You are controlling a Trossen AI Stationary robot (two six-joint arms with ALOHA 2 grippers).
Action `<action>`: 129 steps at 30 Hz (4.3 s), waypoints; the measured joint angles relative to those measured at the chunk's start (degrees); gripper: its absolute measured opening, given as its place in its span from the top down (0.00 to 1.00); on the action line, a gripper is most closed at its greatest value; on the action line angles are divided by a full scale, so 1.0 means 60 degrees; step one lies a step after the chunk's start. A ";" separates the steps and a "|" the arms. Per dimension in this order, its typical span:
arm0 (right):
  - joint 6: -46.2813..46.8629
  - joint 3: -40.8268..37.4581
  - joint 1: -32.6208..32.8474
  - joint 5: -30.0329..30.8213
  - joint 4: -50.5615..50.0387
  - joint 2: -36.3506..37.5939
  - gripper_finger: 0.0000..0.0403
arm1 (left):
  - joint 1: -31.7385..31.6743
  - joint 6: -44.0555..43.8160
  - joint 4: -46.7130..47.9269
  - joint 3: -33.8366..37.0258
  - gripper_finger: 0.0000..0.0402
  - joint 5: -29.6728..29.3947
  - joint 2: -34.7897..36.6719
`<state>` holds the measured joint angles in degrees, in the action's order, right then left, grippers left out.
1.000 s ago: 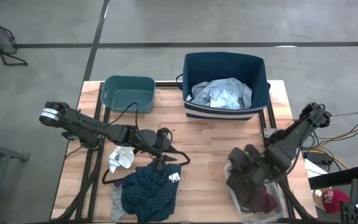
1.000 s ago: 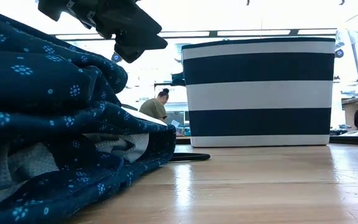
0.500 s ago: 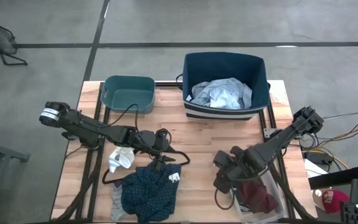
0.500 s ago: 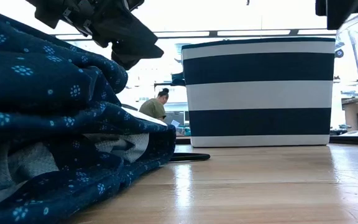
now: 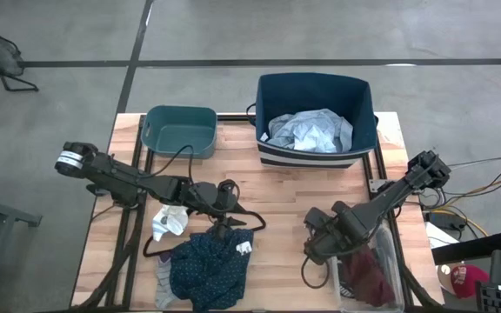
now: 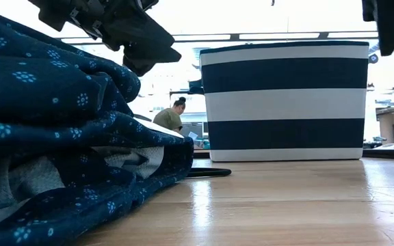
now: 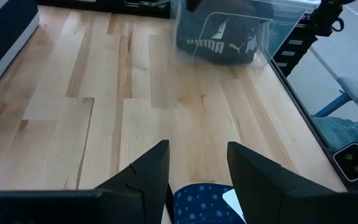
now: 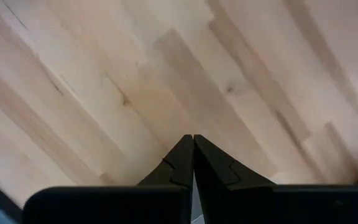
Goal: Pick & Place Cloths
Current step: Put the red underwear into the transparent bin, then put the blue polo shirt into the blue bin
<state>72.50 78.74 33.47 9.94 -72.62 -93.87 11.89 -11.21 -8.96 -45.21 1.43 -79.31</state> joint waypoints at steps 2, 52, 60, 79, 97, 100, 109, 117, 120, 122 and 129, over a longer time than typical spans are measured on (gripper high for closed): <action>-0.0166 0.0134 0.0000 0.0380 0.0034 0.0009 0.98 | 0.0002 -0.0141 0.0125 0.0000 0.58 0.0016 0.0000; -0.3769 -0.0448 -0.0313 0.5125 0.3072 -0.0014 0.98 | 0.5592 -0.4927 0.2062 -0.0528 0.11 -0.3319 -0.1970; -0.3866 -0.0466 -0.0317 0.5125 0.3172 -0.0014 0.98 | 0.5322 -0.4939 0.1987 -0.0528 0.16 -0.3319 -0.3127; -0.4400 -0.0614 -0.0368 0.5446 0.3721 -0.0014 0.98 | 0.4506 -0.3606 0.1593 -0.0323 0.91 -0.2238 -0.3688; -0.7574 -0.0834 -0.0121 0.6021 0.5984 -0.0014 0.98 | 0.3759 -0.0512 0.3234 -0.0569 0.91 -0.3933 0.0599; -0.7562 -0.0991 -0.0135 0.6025 0.6114 -0.0014 0.98 | 0.3663 -0.0145 0.3955 -0.0785 0.91 -0.4884 0.1095; -0.8856 -0.1958 -0.0163 0.6014 0.9201 -0.0014 0.98 | 0.2909 0.0698 0.4008 -0.1764 0.91 -0.6931 0.1742; -0.8876 -0.2693 -0.0541 0.5998 1.0149 -0.0014 0.88 | 0.2145 0.1192 0.3924 -0.2931 0.91 -0.7763 0.1708; -0.8945 -0.3007 -0.0554 0.5988 1.0708 -0.0014 0.77 | 0.1980 0.1594 0.3936 -0.3507 0.91 -0.7766 0.1708; -0.8945 -0.3231 -0.0564 0.5907 1.1173 -0.0014 0.69 | 0.1893 0.1875 0.3922 -0.3938 0.91 -0.7766 0.1708; -0.9856 -0.4275 -0.0624 0.5864 1.4610 -0.0014 0.41 | 0.1827 0.2815 0.3144 -0.5188 0.91 -0.7759 0.1712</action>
<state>13.37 53.09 29.73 45.12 15.04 -93.95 22.85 5.68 9.90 -76.34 -45.12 -69.03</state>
